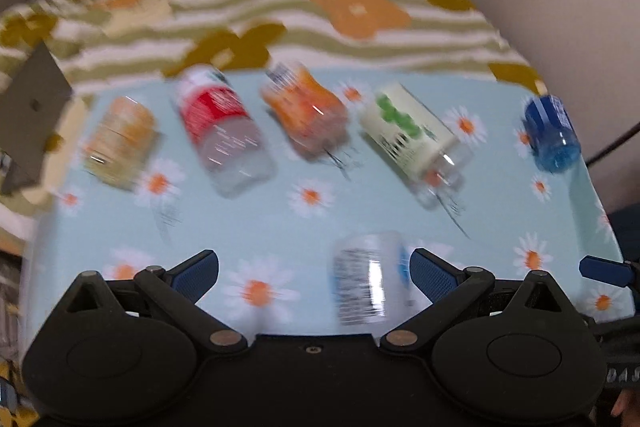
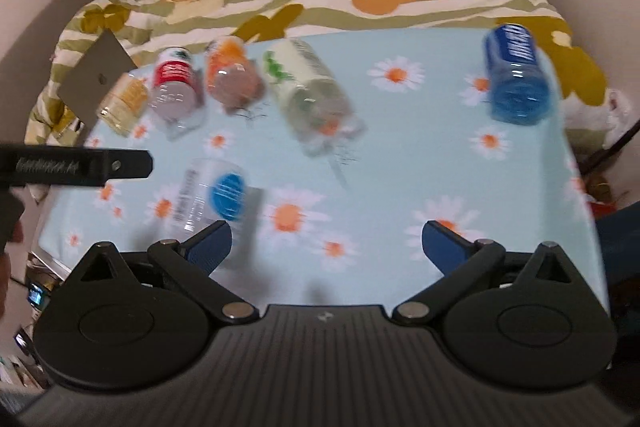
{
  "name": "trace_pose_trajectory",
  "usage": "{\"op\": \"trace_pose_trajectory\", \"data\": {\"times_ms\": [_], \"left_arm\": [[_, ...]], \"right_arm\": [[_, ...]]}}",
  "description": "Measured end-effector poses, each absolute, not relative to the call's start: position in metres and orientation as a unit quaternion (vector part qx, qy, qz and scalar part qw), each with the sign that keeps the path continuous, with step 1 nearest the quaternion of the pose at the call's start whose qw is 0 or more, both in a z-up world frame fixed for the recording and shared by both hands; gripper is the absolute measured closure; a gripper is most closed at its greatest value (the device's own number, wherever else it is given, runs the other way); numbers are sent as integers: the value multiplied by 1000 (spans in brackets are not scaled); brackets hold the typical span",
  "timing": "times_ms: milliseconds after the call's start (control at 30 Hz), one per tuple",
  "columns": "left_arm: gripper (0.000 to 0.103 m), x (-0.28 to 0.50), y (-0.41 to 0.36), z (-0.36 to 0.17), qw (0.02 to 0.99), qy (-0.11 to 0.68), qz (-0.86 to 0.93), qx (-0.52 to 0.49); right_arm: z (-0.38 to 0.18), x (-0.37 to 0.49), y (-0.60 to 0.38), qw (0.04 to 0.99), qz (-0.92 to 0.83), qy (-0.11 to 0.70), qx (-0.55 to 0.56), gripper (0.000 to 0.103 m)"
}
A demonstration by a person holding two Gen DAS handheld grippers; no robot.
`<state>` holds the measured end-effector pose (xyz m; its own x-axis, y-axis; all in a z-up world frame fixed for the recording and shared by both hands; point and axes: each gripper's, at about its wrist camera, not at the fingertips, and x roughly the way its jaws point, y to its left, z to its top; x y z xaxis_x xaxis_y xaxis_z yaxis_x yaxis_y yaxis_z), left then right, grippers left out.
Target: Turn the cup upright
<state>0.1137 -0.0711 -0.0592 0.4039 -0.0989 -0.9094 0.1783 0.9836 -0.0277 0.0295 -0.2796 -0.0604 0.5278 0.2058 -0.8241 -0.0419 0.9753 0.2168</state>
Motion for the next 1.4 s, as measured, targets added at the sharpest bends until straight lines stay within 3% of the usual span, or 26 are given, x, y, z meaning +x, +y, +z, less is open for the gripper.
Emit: {"op": "trace_pose_trajectory", "data": {"times_ms": [500,567,633,967,1133,1400], "left_arm": [[17,166,-107,-124,744,666,-52,21],[22,169,-109,-129,737,674,-52,20],[38,170,-110,-134,730,681,-54,22],[42,166,-112,-127,735,674,-66,24],[43,149,-110,-93,769,633,-83,15],[42,94,-103,-89,892,446,-70,-2]], "right_arm": [[-96,37,-338,874,82,470,87,0],[-98,38,-339,874,86,471,87,0],[-99,39,-339,873,89,471,89,0],[-94,40,-338,876,96,463,91,0],[-84,39,-337,883,94,450,95,0],[-86,39,-322,886,95,447,74,0]]}}
